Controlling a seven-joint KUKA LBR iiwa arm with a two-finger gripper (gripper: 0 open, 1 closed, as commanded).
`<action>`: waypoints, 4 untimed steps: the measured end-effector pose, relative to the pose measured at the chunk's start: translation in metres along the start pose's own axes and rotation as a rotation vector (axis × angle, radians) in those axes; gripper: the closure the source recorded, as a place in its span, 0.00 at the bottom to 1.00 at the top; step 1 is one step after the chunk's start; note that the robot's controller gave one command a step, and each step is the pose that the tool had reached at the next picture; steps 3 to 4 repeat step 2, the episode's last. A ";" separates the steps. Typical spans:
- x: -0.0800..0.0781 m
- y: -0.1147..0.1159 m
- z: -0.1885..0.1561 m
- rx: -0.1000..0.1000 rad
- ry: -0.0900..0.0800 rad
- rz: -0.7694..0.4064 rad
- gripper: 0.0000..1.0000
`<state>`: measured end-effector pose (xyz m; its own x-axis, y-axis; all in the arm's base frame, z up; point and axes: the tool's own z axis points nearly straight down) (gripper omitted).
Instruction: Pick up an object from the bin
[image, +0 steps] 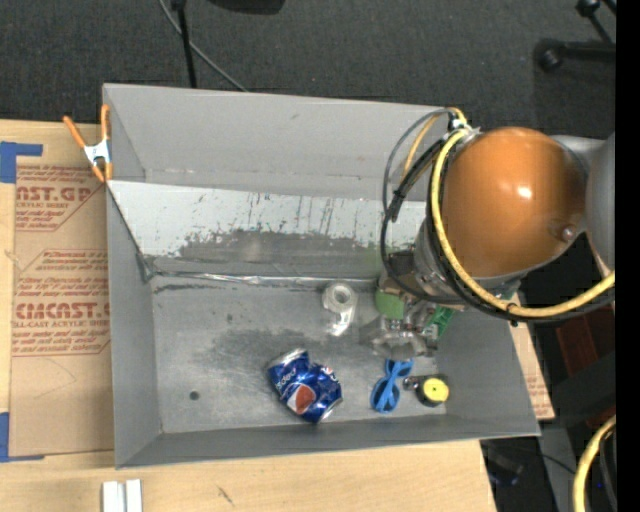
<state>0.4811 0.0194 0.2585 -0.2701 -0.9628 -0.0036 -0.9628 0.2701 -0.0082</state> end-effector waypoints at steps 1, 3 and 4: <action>-0.029 -0.025 0.115 -0.015 0.002 0.005 1.00; -0.040 -0.051 0.084 -0.005 0.000 0.088 1.00; -0.040 -0.051 0.084 -0.005 0.000 0.088 1.00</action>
Offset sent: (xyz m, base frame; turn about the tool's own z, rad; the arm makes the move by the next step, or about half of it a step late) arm 0.0345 0.0192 -0.1095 0.0052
